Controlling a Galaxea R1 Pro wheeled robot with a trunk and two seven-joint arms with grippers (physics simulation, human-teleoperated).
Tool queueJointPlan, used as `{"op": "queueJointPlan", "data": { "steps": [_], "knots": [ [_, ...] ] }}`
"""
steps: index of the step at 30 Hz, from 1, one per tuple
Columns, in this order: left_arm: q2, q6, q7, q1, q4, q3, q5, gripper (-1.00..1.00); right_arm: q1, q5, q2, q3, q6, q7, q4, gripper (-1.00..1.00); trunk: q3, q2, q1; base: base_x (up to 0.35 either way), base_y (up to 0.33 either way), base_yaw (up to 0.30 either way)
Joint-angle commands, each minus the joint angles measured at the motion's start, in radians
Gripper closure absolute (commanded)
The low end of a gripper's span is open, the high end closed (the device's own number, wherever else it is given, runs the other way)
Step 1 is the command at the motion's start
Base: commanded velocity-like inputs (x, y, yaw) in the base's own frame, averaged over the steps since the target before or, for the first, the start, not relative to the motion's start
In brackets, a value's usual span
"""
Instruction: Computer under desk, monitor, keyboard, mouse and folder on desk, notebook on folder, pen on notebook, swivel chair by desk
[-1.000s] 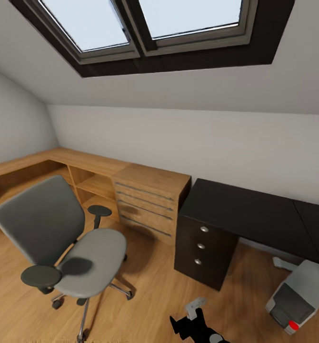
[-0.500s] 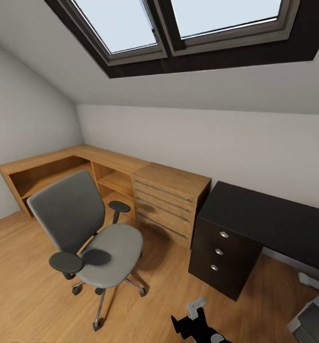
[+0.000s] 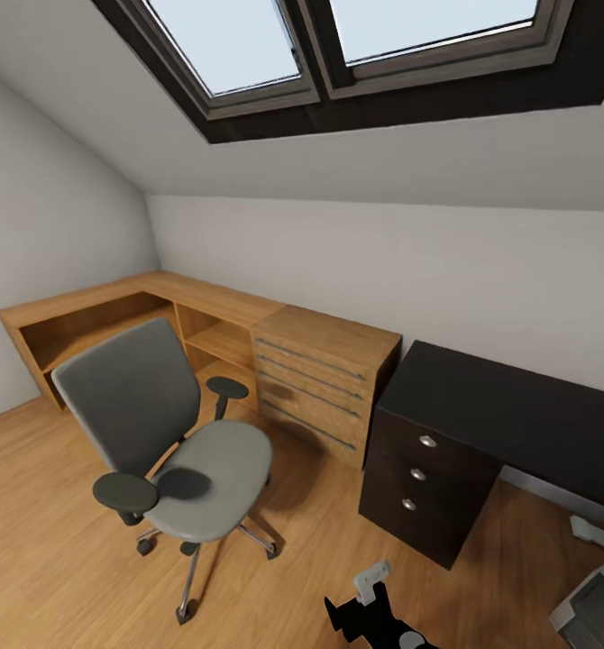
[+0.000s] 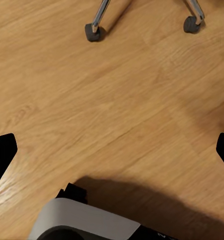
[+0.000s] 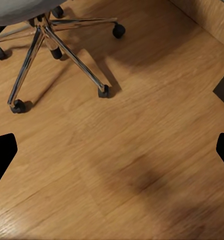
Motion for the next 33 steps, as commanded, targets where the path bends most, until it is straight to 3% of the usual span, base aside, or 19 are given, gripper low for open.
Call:
{"op": "queueJointPlan", "data": {
  "steps": [1,10,14,16,19,24,26,29,33],
  "knots": [
    [0.000,-0.002,-0.005,-0.001,0.000,0.009,-0.006,-1.00,-0.001,0.001,0.000,-0.008,-0.002,0.005,0.001,-1.00,-0.004,-0.008,0.004,0.000,0.000,0.000],
    [0.002,0.003,-0.003,-0.001,0.000,0.007,-0.005,-1.00,-0.001,-0.003,0.010,-0.025,0.004,-0.015,-0.006,-1.00,-0.033,-0.071,0.038,0.000,0.000,0.000],
    [0.002,0.006,-0.001,-0.001,-0.020,0.007,-0.005,-1.00,-0.002,-0.004,0.035,-0.043,0.007,-0.121,-0.012,-1.00,-0.045,-0.099,0.054,0.000,0.000,0.000],
    [0.002,0.025,0.011,-0.001,-0.077,0.006,-0.005,-1.00,-0.004,-0.005,0.052,-0.047,0.009,-0.200,-0.024,-1.00,-0.051,-0.113,0.061,0.000,0.000,0.000],
    [-0.002,0.135,0.042,-0.002,-0.188,0.003,-0.007,-1.00,-0.008,-0.005,0.052,-0.049,0.020,-0.244,-0.047,-1.00,-0.061,-0.134,0.073,0.000,0.000,0.000],
    [-0.008,0.486,0.073,-0.002,-0.472,0.000,-0.006,-1.00,-0.037,-0.005,0.052,-0.050,0.041,-0.261,-0.068,-1.00,-0.076,-0.169,0.092,0.000,0.000,0.000],
    [-0.009,0.558,0.072,-0.002,-0.538,0.000,-0.005,-1.00,-0.044,-0.005,0.052,-0.053,0.034,-0.262,-0.070,-1.00,-0.083,-0.183,0.100,0.000,0.000,0.000],
    [-0.008,0.613,0.069,-0.002,-0.586,0.008,0.013,-1.00,-0.049,-0.006,0.052,-0.059,-0.033,-0.264,-0.058,-1.00,-0.092,-0.204,0.111,0.000,0.000,0.000],
    [-0.006,0.600,0.055,-0.002,-0.540,0.019,0.130,-1.00,-0.051,-0.006,0.052,-0.062,-0.106,-0.290,0.007,-1.00,-0.106,-0.232,0.127,0.000,0.000,0.076]
  ]
}}
